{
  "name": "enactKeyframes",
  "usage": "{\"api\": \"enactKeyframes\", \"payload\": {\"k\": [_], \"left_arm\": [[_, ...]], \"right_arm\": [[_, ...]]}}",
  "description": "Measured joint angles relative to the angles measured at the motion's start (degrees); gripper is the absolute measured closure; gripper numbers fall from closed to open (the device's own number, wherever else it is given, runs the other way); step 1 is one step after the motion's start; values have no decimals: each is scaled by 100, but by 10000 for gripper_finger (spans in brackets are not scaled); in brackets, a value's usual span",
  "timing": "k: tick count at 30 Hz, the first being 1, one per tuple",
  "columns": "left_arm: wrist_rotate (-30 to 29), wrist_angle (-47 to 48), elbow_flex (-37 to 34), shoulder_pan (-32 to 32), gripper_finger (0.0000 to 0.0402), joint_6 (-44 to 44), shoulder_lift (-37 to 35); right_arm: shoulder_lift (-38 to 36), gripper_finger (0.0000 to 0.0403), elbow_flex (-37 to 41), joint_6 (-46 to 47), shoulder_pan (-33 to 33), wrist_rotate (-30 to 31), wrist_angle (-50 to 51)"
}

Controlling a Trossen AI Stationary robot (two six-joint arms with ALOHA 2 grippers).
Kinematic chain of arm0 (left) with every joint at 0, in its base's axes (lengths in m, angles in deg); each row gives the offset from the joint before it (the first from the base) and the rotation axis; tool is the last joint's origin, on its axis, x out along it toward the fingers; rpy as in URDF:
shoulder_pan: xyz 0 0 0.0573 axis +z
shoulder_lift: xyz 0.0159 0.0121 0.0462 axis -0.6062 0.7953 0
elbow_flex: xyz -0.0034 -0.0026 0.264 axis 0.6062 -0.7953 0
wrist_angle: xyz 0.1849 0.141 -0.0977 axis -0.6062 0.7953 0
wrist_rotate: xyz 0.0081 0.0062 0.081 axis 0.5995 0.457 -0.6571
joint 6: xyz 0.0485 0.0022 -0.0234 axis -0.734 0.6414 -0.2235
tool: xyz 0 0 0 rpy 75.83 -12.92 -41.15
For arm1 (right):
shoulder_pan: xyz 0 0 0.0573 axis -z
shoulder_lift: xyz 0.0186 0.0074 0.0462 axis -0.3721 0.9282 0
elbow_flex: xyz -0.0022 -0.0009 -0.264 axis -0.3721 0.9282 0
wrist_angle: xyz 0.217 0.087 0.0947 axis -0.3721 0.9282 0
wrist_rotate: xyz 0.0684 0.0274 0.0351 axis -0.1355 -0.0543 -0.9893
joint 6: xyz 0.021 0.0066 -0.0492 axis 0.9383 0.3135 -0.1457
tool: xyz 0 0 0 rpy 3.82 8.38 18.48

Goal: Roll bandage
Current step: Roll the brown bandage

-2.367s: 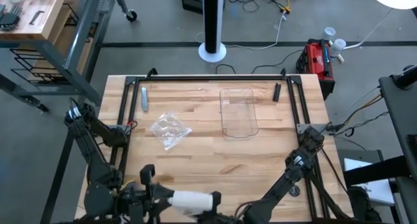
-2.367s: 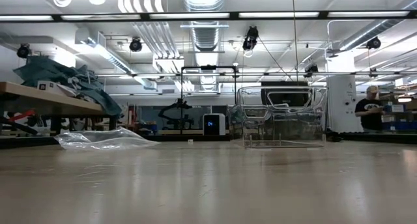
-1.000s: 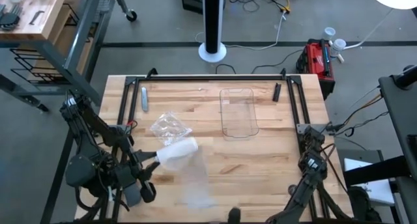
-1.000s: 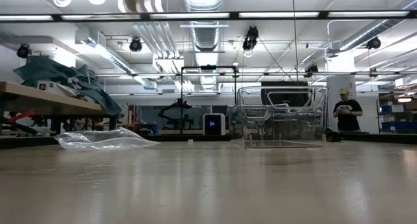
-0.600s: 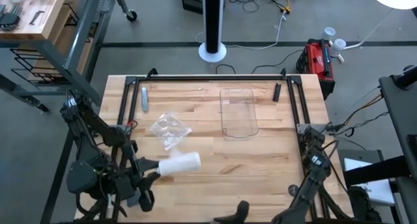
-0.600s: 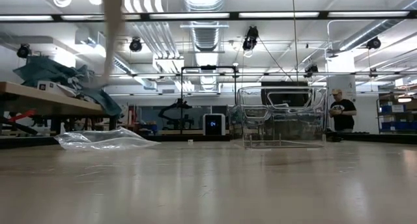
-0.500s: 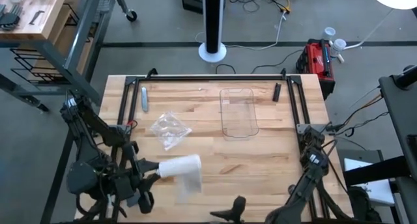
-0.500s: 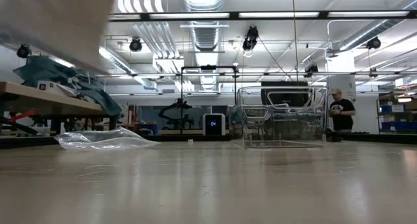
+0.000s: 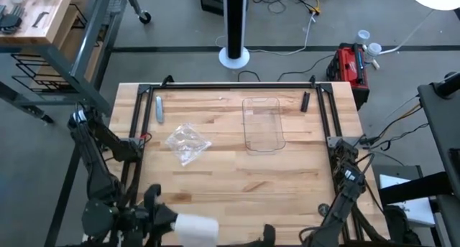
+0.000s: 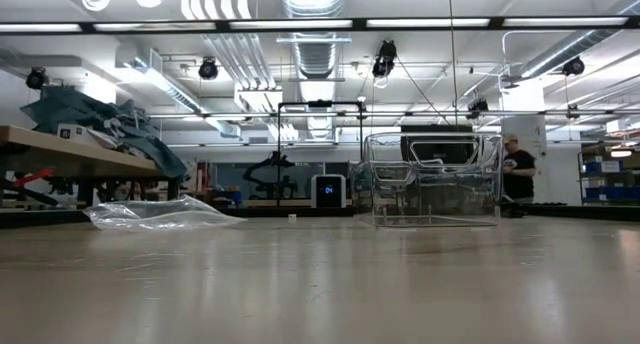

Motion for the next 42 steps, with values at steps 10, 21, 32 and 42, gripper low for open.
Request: {"api": "enactKeyframes", "payload": {"k": [10, 21, 32, 42], "left_arm": [[198, -932, -580, -111, 366, -66, -3], [-471, -1058, -622, -111, 366, -40, -5], [-814, -1055, -622, -109, 366, 33, -5], [-348, -1228, -622, -109, 366, 129, 3]], "right_arm": [[61, 363, 57, 2345, -89, -684, 1809], [430, 285, 532, 4053, 593, -1486, 2348], [419, 150, 1600, 4330, 948, -1900, 746], [427, 252, 1770, 3960, 1223, -1256, 608]]}}
